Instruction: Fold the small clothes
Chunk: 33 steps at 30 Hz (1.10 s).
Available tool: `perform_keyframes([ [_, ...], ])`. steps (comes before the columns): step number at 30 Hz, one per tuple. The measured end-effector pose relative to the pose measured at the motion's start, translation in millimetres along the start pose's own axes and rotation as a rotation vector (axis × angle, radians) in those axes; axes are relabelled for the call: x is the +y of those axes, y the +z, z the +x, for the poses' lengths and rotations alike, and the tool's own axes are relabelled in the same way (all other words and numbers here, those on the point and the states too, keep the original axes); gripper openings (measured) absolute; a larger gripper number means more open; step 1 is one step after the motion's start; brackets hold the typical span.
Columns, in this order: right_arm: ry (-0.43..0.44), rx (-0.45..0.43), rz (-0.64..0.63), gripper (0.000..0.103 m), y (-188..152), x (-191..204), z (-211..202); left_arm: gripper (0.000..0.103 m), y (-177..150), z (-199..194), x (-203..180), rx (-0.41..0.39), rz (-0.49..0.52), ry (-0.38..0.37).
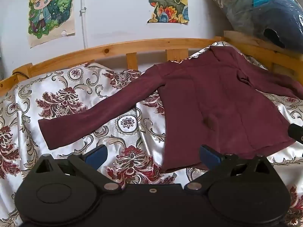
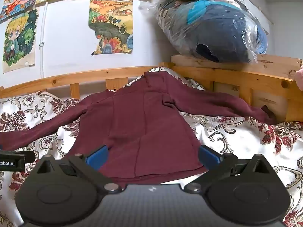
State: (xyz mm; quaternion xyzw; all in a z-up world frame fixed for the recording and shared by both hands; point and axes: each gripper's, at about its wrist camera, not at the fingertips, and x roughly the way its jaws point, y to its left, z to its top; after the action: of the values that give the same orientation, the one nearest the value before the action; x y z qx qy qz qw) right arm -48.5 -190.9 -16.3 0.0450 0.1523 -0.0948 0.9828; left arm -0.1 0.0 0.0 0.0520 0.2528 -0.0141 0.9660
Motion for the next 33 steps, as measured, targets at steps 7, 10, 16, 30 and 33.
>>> perform_keyframes([
  [7, -0.003, 0.001, 0.001, 0.103, 0, 0, 1, 0.102, -2, -5, 6, 0.006, -0.003, -0.009],
  [10, -0.002, 0.008, 0.0, 0.103, 1, 0, 1, 0.102, -2, -4, 7, 0.004, -0.005, -0.012],
  [16, -0.003, 0.01, -0.001, 0.103, -1, 0, 2, 0.102, -3, -3, 7, 0.002, 0.001, -0.016],
  [30, -0.008, 0.012, 0.0, 0.103, -2, 1, 2, 0.102, 0, 0, 3, 0.001, -0.014, -0.005],
  [33, -0.008, 0.013, 0.001, 0.103, -2, 1, 2, 0.102, 1, -1, 3, -0.002, -0.01, -0.004],
])
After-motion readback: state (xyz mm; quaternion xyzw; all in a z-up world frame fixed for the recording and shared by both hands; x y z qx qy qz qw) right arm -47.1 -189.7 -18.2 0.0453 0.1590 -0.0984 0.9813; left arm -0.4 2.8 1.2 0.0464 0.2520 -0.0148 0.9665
